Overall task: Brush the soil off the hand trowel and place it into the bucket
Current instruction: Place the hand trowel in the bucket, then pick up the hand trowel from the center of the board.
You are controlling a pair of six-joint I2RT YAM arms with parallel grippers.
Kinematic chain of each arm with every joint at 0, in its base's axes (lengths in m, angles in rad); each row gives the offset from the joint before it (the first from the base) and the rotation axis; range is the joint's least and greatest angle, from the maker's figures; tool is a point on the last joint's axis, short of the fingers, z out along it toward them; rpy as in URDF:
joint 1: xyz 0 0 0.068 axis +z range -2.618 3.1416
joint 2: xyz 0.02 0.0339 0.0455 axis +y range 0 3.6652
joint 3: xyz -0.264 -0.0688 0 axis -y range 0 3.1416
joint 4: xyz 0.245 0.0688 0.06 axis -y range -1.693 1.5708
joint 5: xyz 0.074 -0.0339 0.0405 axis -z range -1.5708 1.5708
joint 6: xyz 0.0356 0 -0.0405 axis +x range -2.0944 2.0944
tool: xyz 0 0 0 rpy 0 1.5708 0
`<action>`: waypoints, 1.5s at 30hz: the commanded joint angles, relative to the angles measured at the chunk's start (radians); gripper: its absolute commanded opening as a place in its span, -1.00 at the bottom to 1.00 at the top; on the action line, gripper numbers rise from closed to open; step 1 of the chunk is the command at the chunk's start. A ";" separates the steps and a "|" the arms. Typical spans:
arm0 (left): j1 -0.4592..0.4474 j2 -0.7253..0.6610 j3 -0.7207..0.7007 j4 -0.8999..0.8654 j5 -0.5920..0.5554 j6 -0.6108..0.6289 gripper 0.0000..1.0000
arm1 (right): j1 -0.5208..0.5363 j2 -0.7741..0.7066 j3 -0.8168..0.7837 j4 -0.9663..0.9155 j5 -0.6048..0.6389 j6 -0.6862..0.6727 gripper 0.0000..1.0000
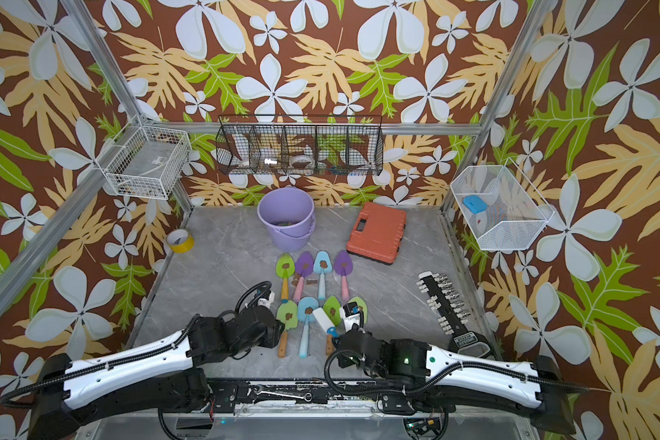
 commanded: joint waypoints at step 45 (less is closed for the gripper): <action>-0.089 0.327 -0.101 0.170 -0.072 -0.164 -0.68 | 0.075 0.108 0.067 0.056 0.243 0.103 -1.00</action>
